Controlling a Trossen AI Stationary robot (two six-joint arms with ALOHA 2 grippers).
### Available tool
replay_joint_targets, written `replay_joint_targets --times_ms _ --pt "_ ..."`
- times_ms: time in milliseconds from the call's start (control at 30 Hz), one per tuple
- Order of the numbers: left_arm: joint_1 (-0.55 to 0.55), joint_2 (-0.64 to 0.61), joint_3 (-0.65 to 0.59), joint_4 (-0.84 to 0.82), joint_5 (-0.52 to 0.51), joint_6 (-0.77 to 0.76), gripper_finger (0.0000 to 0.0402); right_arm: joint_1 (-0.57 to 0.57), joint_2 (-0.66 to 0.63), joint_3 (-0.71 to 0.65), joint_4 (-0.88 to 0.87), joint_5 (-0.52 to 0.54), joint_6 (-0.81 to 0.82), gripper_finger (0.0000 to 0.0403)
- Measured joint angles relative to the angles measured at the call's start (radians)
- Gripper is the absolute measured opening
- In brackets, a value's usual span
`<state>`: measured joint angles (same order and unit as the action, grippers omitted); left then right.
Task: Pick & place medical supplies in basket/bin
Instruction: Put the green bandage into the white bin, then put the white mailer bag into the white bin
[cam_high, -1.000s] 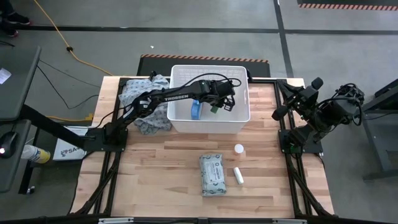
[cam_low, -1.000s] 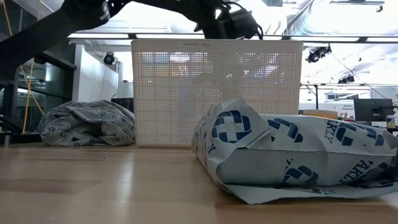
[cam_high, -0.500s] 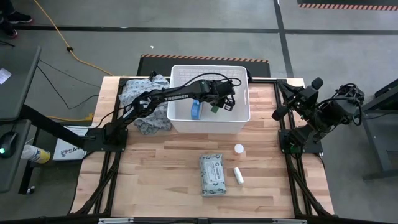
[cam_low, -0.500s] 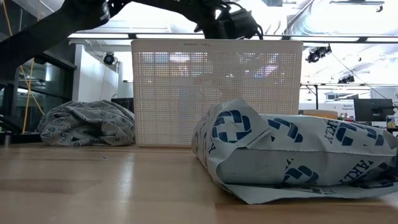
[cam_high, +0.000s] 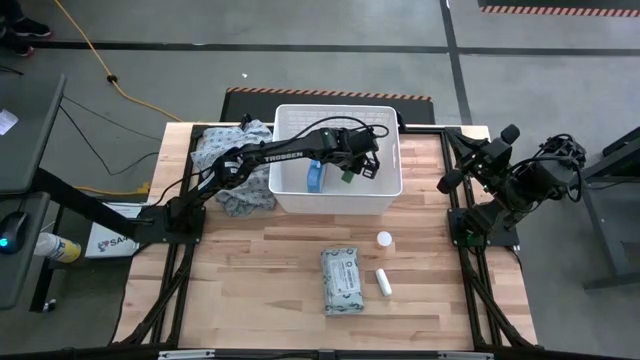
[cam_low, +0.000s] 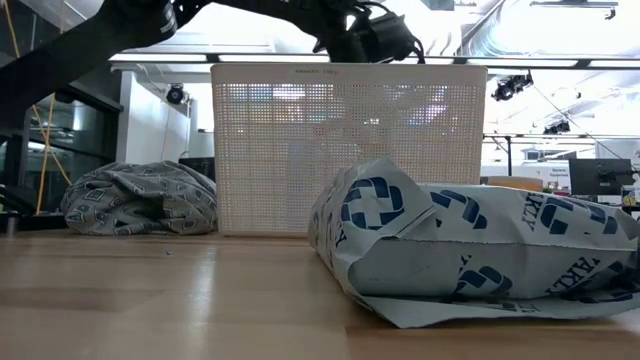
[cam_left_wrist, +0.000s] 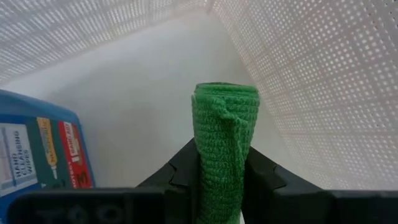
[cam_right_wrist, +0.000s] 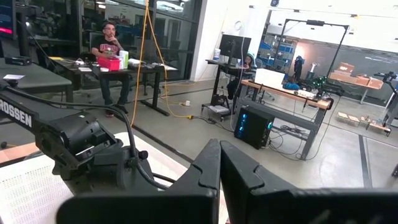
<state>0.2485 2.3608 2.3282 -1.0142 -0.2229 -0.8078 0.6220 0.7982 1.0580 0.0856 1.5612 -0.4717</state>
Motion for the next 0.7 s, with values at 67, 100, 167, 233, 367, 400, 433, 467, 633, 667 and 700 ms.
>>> replay_joint_targets --times_ms 67,100,167,233,367,400,433,467,633,667,700 --pt "0.0 0.0 0.0 0.0 0.008 0.0 0.0118 0.0 0.0 0.0 0.0 0.0 0.0 0.0" --pt "0.0 0.0 0.0 0.0 0.009 0.0 0.0118 0.0 0.0 0.0 0.0 0.0 0.0 0.0" --pt "0.0 0.0 0.0 0.001 0.009 0.0 0.0118 0.0 0.0 0.0 0.0 0.0 0.0 0.0" --pt "0.0 -0.001 0.0 0.003 0.009 0.0 0.0118 0.0 0.0 0.0 0.0 0.0 0.0 0.0" --pt "0.0 -0.002 0.0 0.016 0.014 0.0 0.0129 0.0 0.0 0.0 0.0 0.0 0.0 0.0" --pt "0.0 -0.002 0.0 0.021 0.016 0.0 0.0137 0.0 0.0 0.0 0.0 0.0 0.0 0.0" --pt "0.0 -0.002 0.0 0.022 0.018 0.0 0.0148 0.0 0.0 0.0 0.0 0.0 0.0 0.0" --pt "0.0 -0.002 0.0 0.022 0.018 0.0 0.016 0.0 0.0 0.0 0.0 0.0 0.0 0.0" --pt "0.0 -0.002 0.0 0.021 0.027 0.0 0.022 0.0 0.0 0.0 0.0 0.0 0.0 0.0" --pt "0.0 -0.002 0.0 0.02 0.027 0.0 0.023 0.0 0.0 0.0 0.0 0.0 0.0 0.0" --pt "0.0 -0.002 0.0 0.02 0.027 0.0 0.0239 0.0 0.0 0.0 0.0 0.0 0.0 0.0"
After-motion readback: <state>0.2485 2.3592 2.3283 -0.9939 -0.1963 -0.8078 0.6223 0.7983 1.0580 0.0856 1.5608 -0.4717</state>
